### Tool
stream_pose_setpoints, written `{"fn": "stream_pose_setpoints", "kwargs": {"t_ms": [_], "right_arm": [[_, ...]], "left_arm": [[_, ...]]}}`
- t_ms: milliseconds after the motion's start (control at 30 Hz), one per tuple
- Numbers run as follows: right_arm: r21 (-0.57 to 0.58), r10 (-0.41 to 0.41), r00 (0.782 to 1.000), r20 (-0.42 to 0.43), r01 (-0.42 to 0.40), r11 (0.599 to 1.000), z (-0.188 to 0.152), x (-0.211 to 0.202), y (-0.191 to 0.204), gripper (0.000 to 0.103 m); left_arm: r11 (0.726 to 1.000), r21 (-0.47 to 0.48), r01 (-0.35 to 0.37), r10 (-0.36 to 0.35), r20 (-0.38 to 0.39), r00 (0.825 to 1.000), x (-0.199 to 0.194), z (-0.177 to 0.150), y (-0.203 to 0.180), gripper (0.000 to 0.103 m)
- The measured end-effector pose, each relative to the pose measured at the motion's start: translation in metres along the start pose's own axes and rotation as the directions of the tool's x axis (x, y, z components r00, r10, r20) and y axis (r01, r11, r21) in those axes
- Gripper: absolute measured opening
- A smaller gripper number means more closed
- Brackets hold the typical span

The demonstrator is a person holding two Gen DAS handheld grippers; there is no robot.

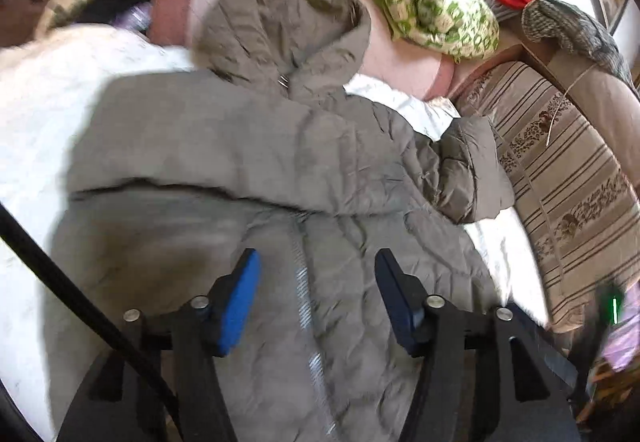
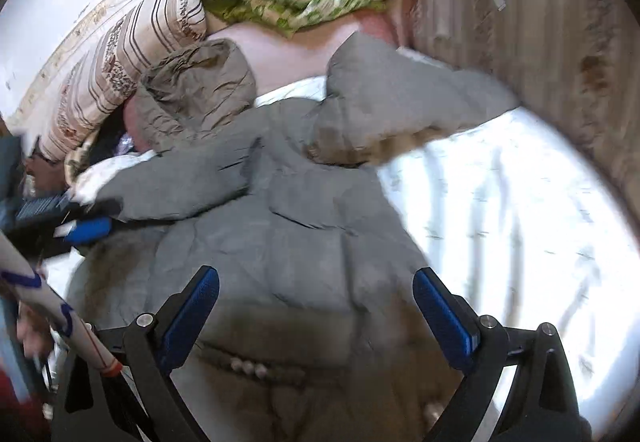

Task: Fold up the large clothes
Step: 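Reach the right gripper to a jacket sleeve cuff and close on it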

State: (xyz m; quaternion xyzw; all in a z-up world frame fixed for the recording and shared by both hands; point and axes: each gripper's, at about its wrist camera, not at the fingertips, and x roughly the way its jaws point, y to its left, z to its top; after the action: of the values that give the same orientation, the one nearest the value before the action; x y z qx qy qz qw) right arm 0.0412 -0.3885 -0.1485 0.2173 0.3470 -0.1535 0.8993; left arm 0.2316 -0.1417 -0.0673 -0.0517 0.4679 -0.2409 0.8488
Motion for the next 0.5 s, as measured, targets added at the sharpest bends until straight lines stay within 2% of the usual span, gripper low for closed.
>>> {"fn": "stream_pose_setpoints", "kwargs": {"t_ms": [100,133,233,300,367,400,433,500], "right_arm": [[0.004,0.07,0.997,-0.044,-0.069,0.998,0.021,0.03,0.012,0.1],[-0.007,0.074,0.996,-0.057,-0.074,0.997,0.029,0.044,0.019,0.1],[-0.023,0.052,0.996,-0.078,-0.054,0.998,0.048,0.084,0.039,0.1],[-0.022,0.044,0.992,-0.116,-0.047,0.999,0.059,0.114,0.05,0.098],[-0.026,0.045,0.984,-0.174,-0.051,0.998,0.066,0.142,0.06,0.086],[-0.03,0.047,0.977,-0.208,-0.054,0.998,0.068,0.156,0.066,0.06],[-0.044,0.047,0.971,-0.235,-0.059,0.997,0.069,0.166,0.071,0.028],[-0.062,0.041,0.966,-0.256,-0.059,0.996,0.075,0.174,0.079,0.027]], "left_arm": [[0.994,0.034,-0.107,0.104,0.073,0.992,-0.043,-0.032,0.0,0.06],[0.985,0.046,-0.169,0.163,0.106,0.981,-0.057,-0.043,-0.001,0.061],[0.957,0.068,-0.281,0.267,0.164,0.95,-0.085,-0.068,-0.003,0.065],[0.947,0.07,-0.314,0.298,0.174,0.938,-0.096,-0.081,-0.001,0.066],[0.945,0.057,-0.322,0.309,0.162,0.937,-0.103,-0.091,0.006,0.066],[0.945,0.047,-0.322,0.312,0.151,0.938,-0.104,-0.095,0.01,0.066],[0.945,0.042,-0.325,0.316,0.146,0.938,-0.106,-0.097,0.011,0.066],[0.938,0.03,-0.344,0.337,0.139,0.931,-0.109,-0.104,0.016,0.066]]}}
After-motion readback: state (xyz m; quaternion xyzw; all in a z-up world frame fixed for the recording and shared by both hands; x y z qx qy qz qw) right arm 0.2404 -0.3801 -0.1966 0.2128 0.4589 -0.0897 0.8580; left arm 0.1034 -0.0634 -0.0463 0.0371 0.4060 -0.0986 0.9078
